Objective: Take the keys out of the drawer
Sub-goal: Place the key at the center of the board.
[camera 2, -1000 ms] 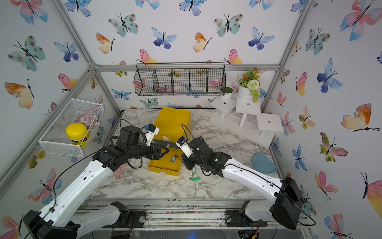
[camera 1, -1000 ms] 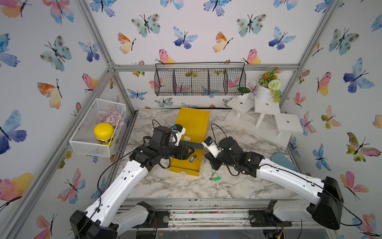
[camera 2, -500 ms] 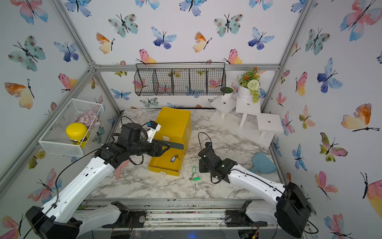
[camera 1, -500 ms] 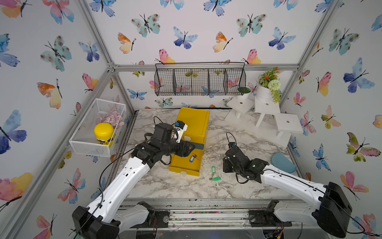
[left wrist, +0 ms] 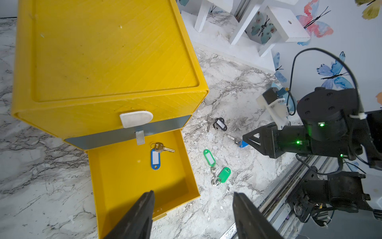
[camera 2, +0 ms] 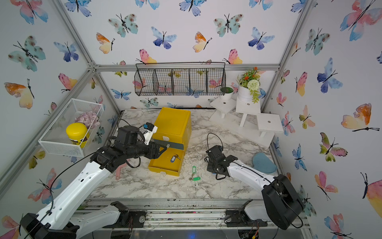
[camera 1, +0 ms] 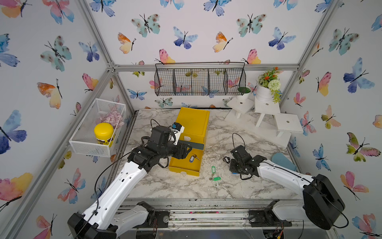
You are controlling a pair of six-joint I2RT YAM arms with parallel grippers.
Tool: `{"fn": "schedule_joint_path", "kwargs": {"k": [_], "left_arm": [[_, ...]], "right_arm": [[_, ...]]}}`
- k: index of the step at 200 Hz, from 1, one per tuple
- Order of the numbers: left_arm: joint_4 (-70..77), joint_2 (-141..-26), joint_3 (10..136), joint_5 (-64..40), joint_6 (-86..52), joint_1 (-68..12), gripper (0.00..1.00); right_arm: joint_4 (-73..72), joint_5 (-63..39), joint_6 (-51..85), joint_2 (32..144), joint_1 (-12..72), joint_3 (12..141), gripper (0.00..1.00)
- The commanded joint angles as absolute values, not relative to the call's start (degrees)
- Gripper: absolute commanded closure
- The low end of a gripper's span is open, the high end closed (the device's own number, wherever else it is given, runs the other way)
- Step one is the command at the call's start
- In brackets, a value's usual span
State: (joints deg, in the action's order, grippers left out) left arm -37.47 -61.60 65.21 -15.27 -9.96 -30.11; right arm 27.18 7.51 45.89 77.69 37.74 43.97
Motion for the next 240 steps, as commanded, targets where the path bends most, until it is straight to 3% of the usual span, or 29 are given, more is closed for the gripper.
{"fn": "schedule_joint_path", "kwargs": {"k": [1,43,110,137,165,240], "left_arm": [[-37.9,-59.3,64.1,-12.3,-9.8,-30.2,0.33],[-35.1,-55.0,60.0,-6.8,-11.3,-30.2,0.31],[-33.2,-51.3,52.6,3.1,-12.0,-30.1,0.28],[-33.6,-50.8,51.7,6.3,-12.6,-29.6,0.28],[-33.6,-49.9,51.4,8.9,-14.4,-29.4,0.27],[-35.0,-47.7,52.2,13.1,-17.0,-29.2,0.27]], "right_arm": [[29.9,4.0,41.5,78.3,37.6,49.8,0.62],[32.6,-0.8,28.3,79.5,40.7,59.6,0.63],[21.5,-3.9,0.8,85.0,49.9,67.6,0.65],[20.2,-2.5,-8.8,90.9,51.8,71.1,0.73],[19.0,-1.7,-15.0,96.1,52.0,73.9,0.84],[17.2,2.3,-21.3,106.1,52.0,77.6,0.83]]}}
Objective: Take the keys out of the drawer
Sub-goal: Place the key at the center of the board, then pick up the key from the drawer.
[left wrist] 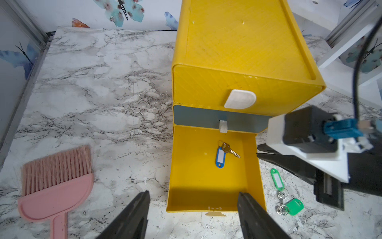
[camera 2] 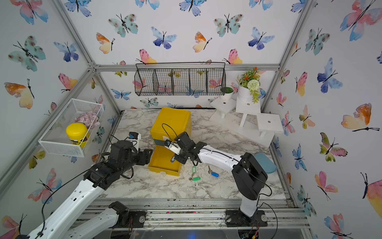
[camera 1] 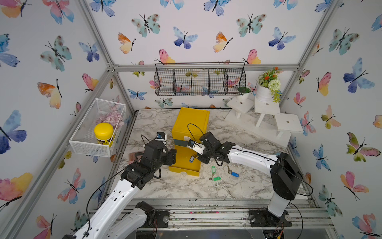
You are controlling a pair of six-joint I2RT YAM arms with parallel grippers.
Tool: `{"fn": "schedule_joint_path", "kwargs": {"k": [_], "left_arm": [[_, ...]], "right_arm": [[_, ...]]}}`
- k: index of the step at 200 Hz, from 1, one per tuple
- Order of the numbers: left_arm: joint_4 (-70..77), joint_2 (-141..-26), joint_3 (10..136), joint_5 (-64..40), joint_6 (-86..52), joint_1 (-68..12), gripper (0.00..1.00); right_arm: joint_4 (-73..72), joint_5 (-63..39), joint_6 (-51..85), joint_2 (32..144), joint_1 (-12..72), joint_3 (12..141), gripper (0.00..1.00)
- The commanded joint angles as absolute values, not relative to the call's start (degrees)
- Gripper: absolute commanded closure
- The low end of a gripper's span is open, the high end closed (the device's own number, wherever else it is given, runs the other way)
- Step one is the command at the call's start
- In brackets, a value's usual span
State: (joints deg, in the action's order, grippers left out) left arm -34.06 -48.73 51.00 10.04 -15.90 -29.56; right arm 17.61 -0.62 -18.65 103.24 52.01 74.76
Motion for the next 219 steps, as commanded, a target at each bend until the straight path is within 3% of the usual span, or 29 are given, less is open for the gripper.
{"fn": "schedule_joint_path", "kwargs": {"k": [1,88,219], "left_arm": [[-35.0,-47.7,52.2,13.2,-17.0,-29.2,0.27],[-36.9,-45.3,53.7,15.7,-15.7,-29.2,0.27],[-37.0,-45.0,53.5,15.1,-13.8,-29.2,0.27]], "right_arm": [[17.3,2.3,-21.3,106.3,52.0,77.7,0.83],[18.3,7.5,-21.3,114.8,52.1,83.9,0.83],[17.9,6.0,-23.9,119.6,55.2,84.6,0.8]]}}
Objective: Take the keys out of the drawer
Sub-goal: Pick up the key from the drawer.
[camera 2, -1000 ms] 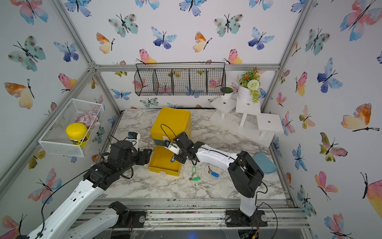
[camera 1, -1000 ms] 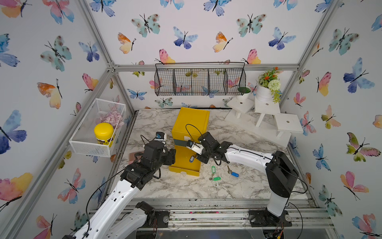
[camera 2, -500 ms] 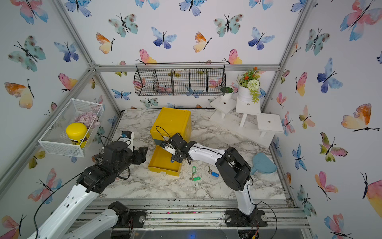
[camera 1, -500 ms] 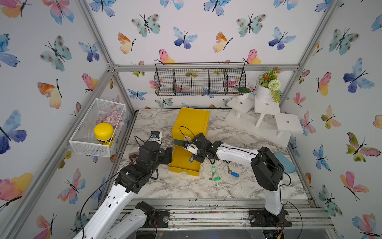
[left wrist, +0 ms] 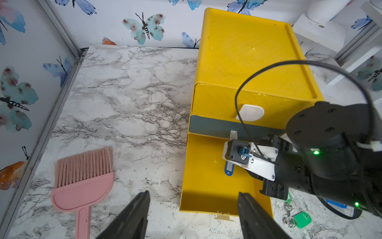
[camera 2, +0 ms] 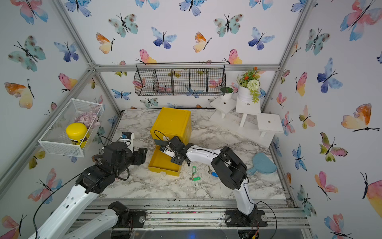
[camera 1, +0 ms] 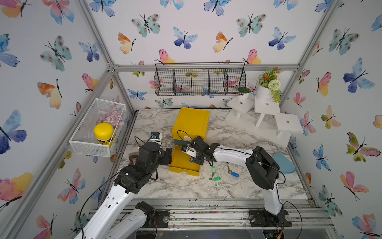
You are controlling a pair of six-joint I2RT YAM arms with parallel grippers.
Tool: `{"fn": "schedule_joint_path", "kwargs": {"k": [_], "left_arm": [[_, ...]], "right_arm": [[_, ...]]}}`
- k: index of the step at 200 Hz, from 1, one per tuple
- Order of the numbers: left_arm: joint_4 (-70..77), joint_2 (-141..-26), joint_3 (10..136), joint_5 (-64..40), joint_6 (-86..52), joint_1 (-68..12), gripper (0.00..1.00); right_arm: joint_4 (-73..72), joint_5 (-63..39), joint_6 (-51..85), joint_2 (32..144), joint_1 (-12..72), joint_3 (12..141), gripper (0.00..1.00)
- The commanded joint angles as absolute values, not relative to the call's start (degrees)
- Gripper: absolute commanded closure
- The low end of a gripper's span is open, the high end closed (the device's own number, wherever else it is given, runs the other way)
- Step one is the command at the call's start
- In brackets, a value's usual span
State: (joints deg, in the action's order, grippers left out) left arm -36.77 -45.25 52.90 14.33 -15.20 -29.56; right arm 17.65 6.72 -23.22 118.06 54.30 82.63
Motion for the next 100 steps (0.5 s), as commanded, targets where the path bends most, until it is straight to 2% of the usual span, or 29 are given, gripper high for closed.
{"fn": "schedule_joint_path", "kwargs": {"k": [1,100], "left_arm": [[-37.0,-45.0,53.5,15.1,-13.7,-29.2,0.27],[-37.2,-45.2,53.9,14.7,-10.9,-29.2,0.27]], "right_arm": [[17.9,6.0,-24.0,119.7,55.2,84.6,0.8],[18.6,2.7,-23.5,124.2,56.4,87.3,0.8]]}}
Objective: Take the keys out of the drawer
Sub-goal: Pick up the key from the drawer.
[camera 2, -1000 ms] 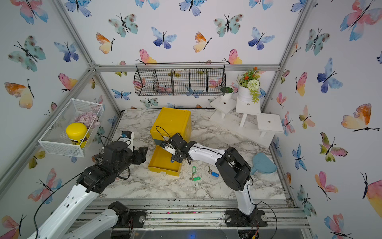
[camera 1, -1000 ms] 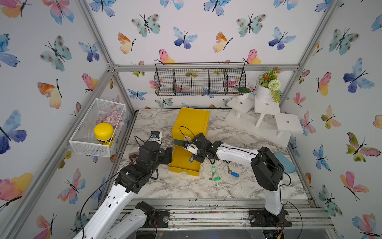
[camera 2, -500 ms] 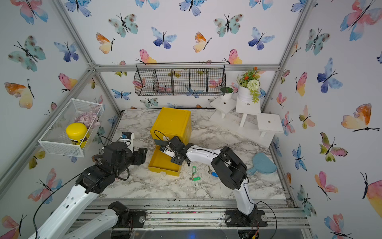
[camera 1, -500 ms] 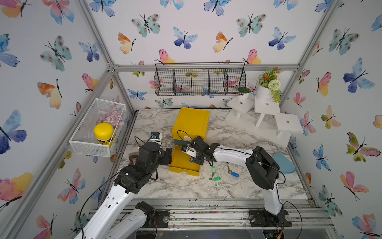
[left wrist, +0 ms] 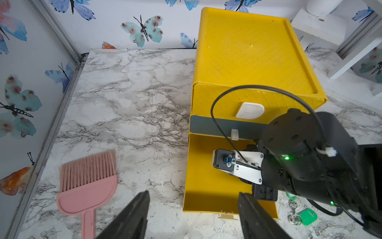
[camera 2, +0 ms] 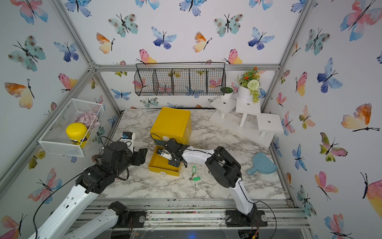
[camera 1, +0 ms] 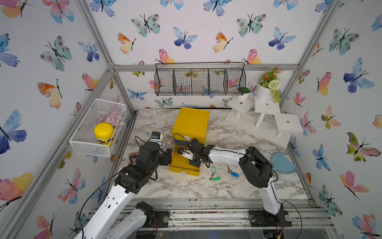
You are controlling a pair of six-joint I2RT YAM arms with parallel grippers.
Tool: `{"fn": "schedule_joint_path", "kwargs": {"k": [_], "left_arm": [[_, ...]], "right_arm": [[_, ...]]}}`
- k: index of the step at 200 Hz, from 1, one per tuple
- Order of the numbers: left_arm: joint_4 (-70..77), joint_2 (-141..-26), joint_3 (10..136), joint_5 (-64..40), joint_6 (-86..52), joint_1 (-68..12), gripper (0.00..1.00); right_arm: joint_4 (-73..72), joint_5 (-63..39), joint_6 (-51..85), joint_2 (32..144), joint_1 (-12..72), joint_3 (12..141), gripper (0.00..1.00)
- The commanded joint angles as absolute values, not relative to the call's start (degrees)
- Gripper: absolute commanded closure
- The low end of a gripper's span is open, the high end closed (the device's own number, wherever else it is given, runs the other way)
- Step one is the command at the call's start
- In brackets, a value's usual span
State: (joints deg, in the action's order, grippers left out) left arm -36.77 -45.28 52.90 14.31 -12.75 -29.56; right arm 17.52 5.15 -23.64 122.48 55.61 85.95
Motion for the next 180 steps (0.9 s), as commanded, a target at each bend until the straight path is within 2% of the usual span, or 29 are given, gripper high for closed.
{"fn": "schedule_joint_path", "kwargs": {"k": [1,96,139,180], "left_arm": [[-37.2,-45.2,53.9,14.7,-10.8,-29.2,0.27],[-36.0,-46.6,55.0,14.1,-9.2,-29.0,0.26],[-35.3,-46.8,55.2,13.6,-9.1,-28.8,0.26],[-35.1,-46.4,54.9,13.7,-9.2,-28.8,0.26]], "right_arm": [[18.6,2.6,-23.5,124.2,56.5,87.4,0.8],[19.1,-6.6,-23.8,127.2,56.6,94.8,0.8],[20.4,1.6,-19.9,124.9,56.6,97.7,0.79],[21.3,7.0,-19.7,121.0,56.6,90.6,0.83]]}}
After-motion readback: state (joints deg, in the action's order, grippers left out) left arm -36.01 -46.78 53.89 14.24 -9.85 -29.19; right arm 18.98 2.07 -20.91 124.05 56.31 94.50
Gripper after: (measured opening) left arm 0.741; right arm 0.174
